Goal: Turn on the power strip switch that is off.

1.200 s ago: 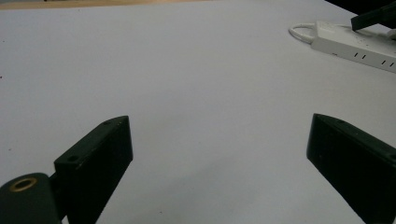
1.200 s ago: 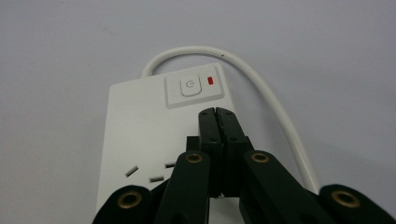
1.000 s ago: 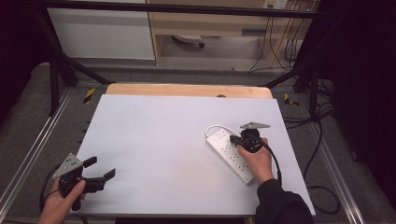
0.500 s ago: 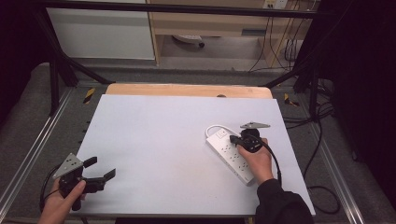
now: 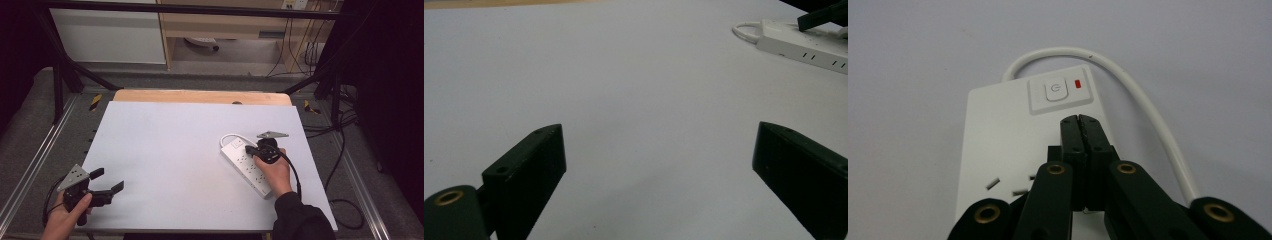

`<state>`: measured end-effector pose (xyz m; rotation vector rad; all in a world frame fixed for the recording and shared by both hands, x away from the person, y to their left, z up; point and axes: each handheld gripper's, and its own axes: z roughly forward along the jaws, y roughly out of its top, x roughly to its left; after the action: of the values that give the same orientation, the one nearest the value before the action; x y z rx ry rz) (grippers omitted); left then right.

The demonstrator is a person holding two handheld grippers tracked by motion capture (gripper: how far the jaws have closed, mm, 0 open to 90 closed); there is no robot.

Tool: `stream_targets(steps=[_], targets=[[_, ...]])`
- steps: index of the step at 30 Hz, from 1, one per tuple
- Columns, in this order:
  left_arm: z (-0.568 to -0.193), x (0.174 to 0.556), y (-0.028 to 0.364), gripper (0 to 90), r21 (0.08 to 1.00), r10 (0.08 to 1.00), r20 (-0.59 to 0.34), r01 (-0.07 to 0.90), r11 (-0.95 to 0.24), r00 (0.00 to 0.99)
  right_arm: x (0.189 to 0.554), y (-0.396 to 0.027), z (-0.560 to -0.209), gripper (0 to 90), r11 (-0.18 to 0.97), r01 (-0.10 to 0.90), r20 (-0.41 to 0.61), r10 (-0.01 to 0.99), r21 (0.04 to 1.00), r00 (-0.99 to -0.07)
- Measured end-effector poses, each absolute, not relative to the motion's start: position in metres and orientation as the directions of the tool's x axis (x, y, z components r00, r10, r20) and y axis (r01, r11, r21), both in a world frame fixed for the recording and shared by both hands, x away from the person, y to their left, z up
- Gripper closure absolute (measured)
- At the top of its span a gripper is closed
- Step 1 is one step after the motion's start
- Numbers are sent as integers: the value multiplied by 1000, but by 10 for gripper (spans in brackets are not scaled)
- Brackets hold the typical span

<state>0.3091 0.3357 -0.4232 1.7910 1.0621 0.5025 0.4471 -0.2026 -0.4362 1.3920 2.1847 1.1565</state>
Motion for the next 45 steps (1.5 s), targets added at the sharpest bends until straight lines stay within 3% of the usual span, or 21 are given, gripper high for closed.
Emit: stream_targets(steps=[45], targets=[[-423, 309, 336, 72, 883, 836, -111, 439, -165, 538, 448, -200, -433, 900, 182, 595, 174, 855, 783, -489]])
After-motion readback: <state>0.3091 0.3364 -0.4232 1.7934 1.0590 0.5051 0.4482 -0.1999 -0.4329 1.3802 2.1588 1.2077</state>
